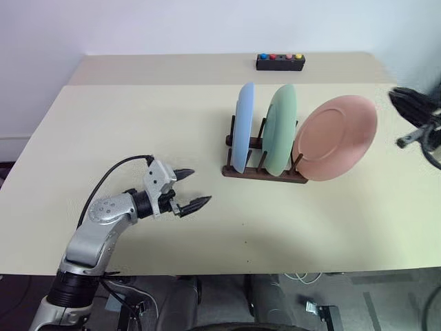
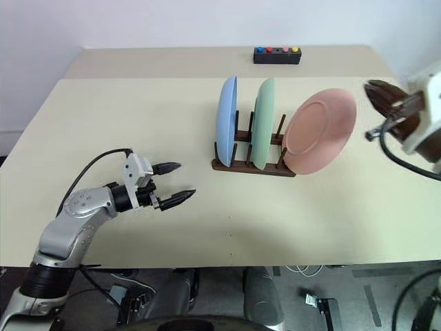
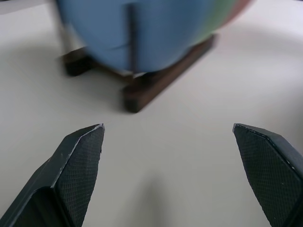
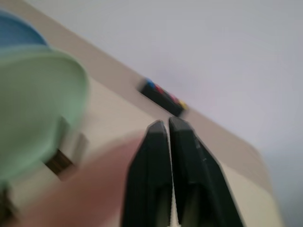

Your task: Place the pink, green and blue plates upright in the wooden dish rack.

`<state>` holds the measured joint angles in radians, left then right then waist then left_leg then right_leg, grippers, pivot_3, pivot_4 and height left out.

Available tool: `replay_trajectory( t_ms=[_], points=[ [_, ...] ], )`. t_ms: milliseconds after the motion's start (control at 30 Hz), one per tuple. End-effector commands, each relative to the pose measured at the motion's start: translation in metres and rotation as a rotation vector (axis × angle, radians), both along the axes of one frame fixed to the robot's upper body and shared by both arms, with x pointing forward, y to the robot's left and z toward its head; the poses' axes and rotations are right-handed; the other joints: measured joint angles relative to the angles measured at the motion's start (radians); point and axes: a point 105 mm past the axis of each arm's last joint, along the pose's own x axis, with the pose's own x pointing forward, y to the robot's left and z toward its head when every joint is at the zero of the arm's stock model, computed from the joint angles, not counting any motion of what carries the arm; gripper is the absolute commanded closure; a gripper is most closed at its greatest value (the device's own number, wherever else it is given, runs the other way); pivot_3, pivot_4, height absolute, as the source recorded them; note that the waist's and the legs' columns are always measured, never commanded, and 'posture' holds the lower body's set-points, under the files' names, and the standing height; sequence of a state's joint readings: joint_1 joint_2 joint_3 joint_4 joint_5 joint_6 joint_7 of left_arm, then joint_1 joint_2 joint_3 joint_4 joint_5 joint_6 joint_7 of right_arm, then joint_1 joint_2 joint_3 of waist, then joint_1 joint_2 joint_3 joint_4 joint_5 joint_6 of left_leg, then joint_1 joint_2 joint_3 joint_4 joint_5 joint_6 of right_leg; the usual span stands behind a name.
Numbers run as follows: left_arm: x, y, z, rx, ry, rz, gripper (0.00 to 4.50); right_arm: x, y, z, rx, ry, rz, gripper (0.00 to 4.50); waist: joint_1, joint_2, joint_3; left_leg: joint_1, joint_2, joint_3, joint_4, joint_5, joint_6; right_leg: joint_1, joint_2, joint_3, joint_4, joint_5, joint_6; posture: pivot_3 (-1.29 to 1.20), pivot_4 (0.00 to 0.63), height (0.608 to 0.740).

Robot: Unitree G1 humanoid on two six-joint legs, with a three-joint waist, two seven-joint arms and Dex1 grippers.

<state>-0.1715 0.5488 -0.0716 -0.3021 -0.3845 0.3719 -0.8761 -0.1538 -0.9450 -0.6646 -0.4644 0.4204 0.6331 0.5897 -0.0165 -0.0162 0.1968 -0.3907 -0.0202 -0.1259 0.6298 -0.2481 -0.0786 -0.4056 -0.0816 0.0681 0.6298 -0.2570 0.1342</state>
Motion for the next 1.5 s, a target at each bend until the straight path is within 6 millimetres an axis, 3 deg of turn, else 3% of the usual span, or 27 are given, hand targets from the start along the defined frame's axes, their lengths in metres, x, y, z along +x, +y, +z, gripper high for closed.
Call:
replay_trajectory(
  t_ms=[33, 133, 433, 700, 1067, 1200, 1500],
  points=[
    [-0.003, -0.008, 0.009, -0.008, -0.028, -0.044, 0.0, -0.009, -0.008, 0.013, -0.079, -0.055, -0.046, 4.47, -0.004, 0.001, 0.0, 0.0, 0.0, 0.0, 0.0, 0.0, 0.0, 0.0, 0.0, 0.0, 0.0, 0.0, 0.0, 0.0, 0.15, 0.74],
    [-0.002, -0.015, 0.009, -0.008, -0.027, -0.067, 0.0, -0.008, -0.017, -0.009, -0.143, 0.033, -0.103, 4.47, 0.001, 0.0, 0.0, 0.0, 0.0, 0.001, 0.001, 0.0, 0.0, 0.0, 0.0, 0.001, 0.0, 0.0, 0.0, 0.0, 0.15, 0.74],
    [-0.005, -0.022, 0.012, -0.018, -0.035, -0.089, 0.0, 0.008, 0.029, -0.035, -0.134, 0.094, 0.077, 4.47, 0.0, 0.0, 0.0, 0.0, 0.0, 0.001, 0.001, 0.0, 0.0, 0.001, 0.0, 0.001, 0.0, 0.0, 0.001, 0.0, 0.15, 0.74],
    [-0.004, -0.016, 0.012, -0.01, -0.044, -0.059, 0.0, 0.008, 0.049, -0.033, -0.128, 0.082, 0.176, 4.47, 0.003, 0.0, 0.0, 0.0, 0.0, 0.001, 0.001, 0.0, 0.0, 0.001, 0.0, 0.001, -0.001, 0.0, 0.001, 0.0, 0.15, 0.74],
    [-0.005, -0.019, 0.011, -0.009, -0.043, -0.062, 0.0, 0.004, 0.054, -0.034, -0.141, 0.08, 0.198, 4.47, 0.003, 0.0, 0.0, 0.0, 0.0, 0.001, 0.001, 0.0, 0.0, 0.001, 0.0, 0.001, 0.0, 0.0, 0.001, 0.0, 0.15, 0.74],
    [-0.005, -0.018, 0.01, -0.009, -0.04, -0.063, 0.0, -0.002, 0.069, -0.034, -0.142, 0.075, 0.274, 4.47, 0.003, 0.0, 0.0, 0.0, 0.0, 0.001, 0.001, 0.0, 0.0, 0.001, 0.0, 0.001, 0.0, 0.0, 0.001, 0.0, 0.15, 0.74],
    [-0.005, -0.018, 0.009, -0.009, -0.038, -0.058, 0.0, 0.003, 0.04, -0.043, -0.141, 0.114, 0.147, 4.47, 0.004, 0.0, 0.0, 0.0, 0.0, 0.001, 0.001, 0.0, 0.0, 0.001, 0.0, 0.001, 0.0, 0.001, 0.003, 0.0, 0.15, 0.74]
  ],
)
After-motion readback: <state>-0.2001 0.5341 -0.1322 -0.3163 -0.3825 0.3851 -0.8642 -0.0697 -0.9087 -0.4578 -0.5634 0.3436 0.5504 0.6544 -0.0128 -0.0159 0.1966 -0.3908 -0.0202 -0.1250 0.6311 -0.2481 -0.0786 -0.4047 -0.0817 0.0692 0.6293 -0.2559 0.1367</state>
